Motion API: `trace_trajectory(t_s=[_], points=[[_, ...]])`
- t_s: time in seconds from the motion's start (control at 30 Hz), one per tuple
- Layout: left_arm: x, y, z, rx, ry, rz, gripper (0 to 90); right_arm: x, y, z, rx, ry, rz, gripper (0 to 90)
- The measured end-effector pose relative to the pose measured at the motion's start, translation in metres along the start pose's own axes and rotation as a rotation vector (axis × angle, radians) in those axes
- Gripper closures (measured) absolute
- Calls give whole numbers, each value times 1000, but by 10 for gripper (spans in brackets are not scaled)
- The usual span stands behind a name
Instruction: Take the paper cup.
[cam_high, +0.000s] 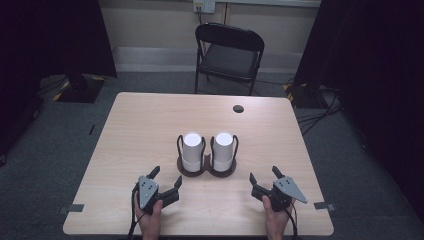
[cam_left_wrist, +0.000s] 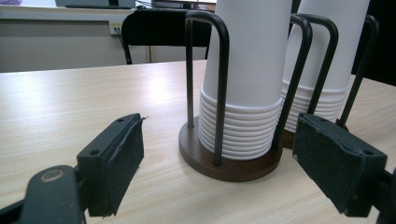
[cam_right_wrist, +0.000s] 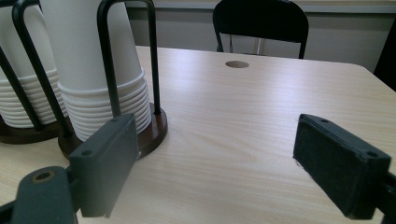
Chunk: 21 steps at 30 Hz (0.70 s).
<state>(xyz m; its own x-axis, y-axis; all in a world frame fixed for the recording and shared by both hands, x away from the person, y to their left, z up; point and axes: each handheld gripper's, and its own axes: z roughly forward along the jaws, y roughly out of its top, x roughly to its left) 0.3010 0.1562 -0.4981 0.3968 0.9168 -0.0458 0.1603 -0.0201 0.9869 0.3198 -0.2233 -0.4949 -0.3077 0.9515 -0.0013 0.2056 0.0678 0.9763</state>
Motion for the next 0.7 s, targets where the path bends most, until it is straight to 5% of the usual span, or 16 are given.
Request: trace_trajectory(t_s=[0.4, 0.53, 0.7], points=[[2, 0, -1, -9, -17, -3, 163, 3, 0, 1, -1, -36, -11, 156], [2, 0, -1, -8, -30, -7, 158, 4, 0, 2, -2, -14, -21, 209], [2, 0, -1, -10, -30, 0, 158, 5, 1, 6, -29, 49, 29, 214]])
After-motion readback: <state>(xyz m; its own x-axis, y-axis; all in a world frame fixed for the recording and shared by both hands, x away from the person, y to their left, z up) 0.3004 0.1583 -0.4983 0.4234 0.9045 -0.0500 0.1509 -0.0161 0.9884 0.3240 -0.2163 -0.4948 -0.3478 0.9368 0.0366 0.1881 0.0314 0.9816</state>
